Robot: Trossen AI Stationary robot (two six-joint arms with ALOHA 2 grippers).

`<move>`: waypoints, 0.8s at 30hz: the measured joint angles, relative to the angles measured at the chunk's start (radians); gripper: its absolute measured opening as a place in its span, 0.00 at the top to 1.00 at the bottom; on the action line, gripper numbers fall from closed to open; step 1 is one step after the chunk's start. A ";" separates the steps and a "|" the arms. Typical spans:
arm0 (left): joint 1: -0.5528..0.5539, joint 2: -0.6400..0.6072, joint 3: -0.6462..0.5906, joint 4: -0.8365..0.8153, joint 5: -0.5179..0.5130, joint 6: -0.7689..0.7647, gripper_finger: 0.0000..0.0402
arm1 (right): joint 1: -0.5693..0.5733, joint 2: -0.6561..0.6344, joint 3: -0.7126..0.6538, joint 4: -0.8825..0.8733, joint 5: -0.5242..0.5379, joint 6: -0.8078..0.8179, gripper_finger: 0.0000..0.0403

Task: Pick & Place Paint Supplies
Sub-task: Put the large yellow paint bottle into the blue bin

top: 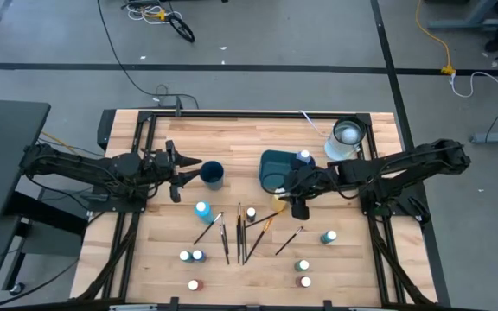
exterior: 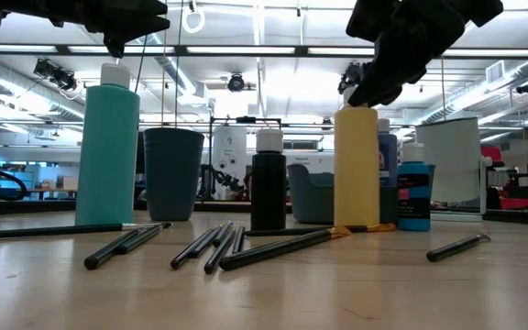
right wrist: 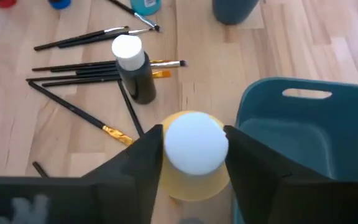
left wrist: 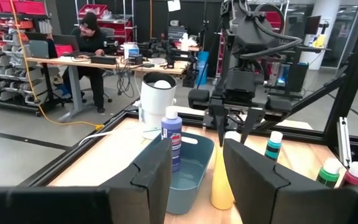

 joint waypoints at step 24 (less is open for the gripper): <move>0.000 0.000 0.000 0.000 0.000 -0.025 0.62 | -0.118 -0.044 0.207 -0.214 0.190 -0.129 0.72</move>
